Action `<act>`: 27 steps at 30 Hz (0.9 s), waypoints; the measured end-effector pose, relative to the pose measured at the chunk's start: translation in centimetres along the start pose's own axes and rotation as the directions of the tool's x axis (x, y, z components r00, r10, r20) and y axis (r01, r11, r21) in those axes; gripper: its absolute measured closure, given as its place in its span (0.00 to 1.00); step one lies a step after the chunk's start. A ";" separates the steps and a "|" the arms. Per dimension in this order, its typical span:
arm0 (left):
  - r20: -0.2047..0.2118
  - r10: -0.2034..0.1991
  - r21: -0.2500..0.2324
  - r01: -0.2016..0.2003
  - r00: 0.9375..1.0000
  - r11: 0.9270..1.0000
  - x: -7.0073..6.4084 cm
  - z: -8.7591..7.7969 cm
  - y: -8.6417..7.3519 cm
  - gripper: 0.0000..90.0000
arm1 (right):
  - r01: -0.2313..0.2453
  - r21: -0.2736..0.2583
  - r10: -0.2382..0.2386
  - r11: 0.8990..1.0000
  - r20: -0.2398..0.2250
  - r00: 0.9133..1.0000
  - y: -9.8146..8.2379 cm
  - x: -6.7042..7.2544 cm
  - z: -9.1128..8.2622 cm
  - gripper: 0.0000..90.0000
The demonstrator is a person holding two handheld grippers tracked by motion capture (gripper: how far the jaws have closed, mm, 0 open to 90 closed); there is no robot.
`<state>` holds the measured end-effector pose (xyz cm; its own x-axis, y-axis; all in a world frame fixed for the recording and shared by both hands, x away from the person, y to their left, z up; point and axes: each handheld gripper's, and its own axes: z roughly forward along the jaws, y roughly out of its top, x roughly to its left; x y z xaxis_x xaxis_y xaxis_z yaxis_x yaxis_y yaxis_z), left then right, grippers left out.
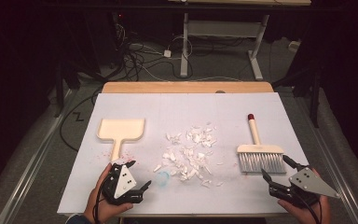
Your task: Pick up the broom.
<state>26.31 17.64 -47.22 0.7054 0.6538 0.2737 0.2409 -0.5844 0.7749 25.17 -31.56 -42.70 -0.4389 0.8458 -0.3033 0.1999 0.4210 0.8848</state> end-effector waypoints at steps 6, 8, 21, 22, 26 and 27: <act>-0.001 0.005 0.006 -0.005 1.000 1.000 -0.2 -0.4 -0.3 0.19 | 0.006 0.005 -0.006 1.000 0.003 1.000 0.2 -0.2 0.3 0.25; -0.004 0.001 0.003 -0.001 1.000 1.000 -0.2 -0.6 -0.4 0.19 | 0.013 0.012 -0.013 1.000 0.015 1.000 0.4 -0.2 0.5 0.25; -0.008 0.006 0.032 -0.006 1.000 0.999 -0.6 -0.7 -0.7 0.19 | -0.037 0.179 0.021 0.983 0.090 0.996 2.3 -2.1 5.3 0.24; -0.008 0.004 0.035 -0.004 1.000 0.999 -0.6 -0.7 -0.7 0.19 | -0.042 0.182 0.028 0.982 0.079 0.996 2.5 -2.5 5.8 0.24; -0.006 0.012 0.044 -0.011 1.000 0.999 -0.7 -0.6 -0.7 0.19 | -0.081 0.204 0.061 0.976 0.104 0.993 3.4 -3.5 7.8 0.23; -0.005 0.012 0.045 -0.012 1.000 0.999 -0.7 -0.6 -0.7 0.19 | -0.107 0.220 0.088 0.970 0.094 0.992 3.6 -3.9 8.6 0.23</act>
<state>25.25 17.92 -47.62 0.7048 0.6491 0.2861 0.2621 -0.6131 0.7453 35.13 -30.55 -41.35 -0.3357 0.9064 -0.2564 0.4337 0.3903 0.8121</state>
